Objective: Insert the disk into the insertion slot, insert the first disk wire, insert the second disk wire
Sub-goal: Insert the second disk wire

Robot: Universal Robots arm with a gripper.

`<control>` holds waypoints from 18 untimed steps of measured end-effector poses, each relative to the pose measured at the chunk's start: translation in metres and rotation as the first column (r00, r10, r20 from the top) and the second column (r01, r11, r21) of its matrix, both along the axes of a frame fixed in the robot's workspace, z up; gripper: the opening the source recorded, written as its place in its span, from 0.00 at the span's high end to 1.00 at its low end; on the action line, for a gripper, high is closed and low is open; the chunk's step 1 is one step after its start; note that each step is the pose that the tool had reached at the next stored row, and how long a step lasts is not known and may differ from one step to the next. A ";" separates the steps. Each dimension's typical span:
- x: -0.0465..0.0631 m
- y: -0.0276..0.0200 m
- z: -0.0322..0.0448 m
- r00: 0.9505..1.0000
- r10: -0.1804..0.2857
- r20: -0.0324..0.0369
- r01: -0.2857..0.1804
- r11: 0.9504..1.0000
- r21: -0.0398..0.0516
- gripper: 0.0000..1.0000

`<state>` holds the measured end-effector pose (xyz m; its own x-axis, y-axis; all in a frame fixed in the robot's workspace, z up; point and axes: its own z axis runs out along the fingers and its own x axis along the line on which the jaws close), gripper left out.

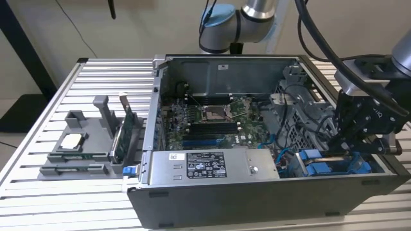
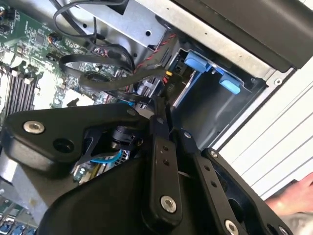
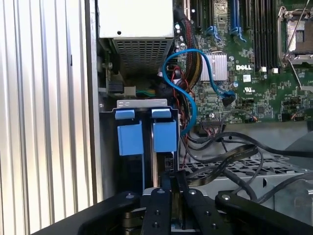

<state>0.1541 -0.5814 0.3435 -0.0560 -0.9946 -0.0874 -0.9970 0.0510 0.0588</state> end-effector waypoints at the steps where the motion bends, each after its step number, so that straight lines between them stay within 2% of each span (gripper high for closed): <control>1: 0.000 -0.0006 -0.0001 1.000 0.000 0.000 0.000 1.000 0.000 0.84; 3: 0.000 -0.0008 -0.0003 1.000 0.000 0.000 0.000 1.000 0.002 0.84; 11: 0.000 -0.0008 -0.0002 1.000 0.000 0.000 0.000 1.000 0.026 0.84; 13: 0.000 -0.0009 -0.0005 1.000 0.000 0.000 0.000 1.000 0.029 0.84; 18: 0.000 -0.0016 -0.0012 1.000 0.000 0.000 0.000 1.000 0.030 0.84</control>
<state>0.1545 -0.5830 0.3423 -0.0560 -0.9916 -0.1167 -0.9970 0.0492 0.0603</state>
